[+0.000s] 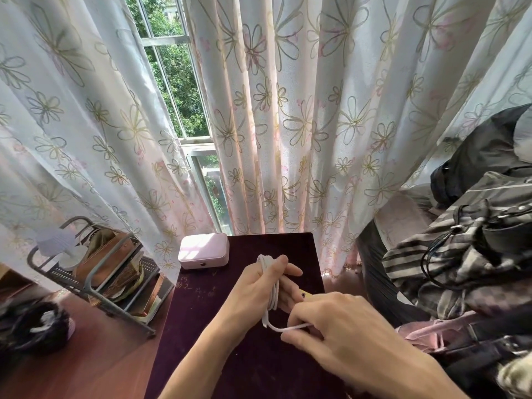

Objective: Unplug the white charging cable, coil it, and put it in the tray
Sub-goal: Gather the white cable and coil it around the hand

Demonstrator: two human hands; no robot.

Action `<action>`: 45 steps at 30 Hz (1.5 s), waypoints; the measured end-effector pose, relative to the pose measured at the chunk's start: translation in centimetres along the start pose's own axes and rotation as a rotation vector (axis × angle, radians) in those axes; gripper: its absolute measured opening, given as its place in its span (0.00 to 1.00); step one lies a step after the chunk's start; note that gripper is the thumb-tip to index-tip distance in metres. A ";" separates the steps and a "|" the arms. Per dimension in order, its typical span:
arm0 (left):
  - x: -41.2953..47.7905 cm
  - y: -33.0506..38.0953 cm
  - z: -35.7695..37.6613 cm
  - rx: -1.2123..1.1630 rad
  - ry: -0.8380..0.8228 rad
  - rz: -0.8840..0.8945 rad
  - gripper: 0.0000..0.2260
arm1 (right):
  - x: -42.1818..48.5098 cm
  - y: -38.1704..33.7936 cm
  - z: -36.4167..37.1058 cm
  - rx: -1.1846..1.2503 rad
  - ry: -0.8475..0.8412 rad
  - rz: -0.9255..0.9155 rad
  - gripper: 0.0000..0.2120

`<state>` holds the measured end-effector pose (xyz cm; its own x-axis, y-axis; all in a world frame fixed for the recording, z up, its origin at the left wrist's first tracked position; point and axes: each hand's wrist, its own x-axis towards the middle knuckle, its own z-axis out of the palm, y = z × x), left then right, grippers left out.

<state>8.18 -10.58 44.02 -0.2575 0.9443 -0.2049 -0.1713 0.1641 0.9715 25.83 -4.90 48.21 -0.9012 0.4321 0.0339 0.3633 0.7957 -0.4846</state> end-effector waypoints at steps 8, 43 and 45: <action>-1.7 0.2 1.6 0.158 -0.303 0.018 0.29 | 2.7 1.9 -5.6 0.019 0.080 -0.109 0.16; -1.0 2.1 2.0 -0.759 0.025 0.167 0.16 | -0.1 3.1 7.5 0.797 0.198 0.216 0.16; -0.8 2.0 1.9 -0.745 0.069 0.173 0.16 | -0.8 2.4 7.1 0.789 0.208 0.204 0.13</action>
<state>9.85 -10.46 46.31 -0.3938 0.9149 -0.0885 -0.7123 -0.2428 0.6586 25.72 -6.35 40.76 -0.7458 0.6662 0.0023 0.1725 0.1964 -0.9652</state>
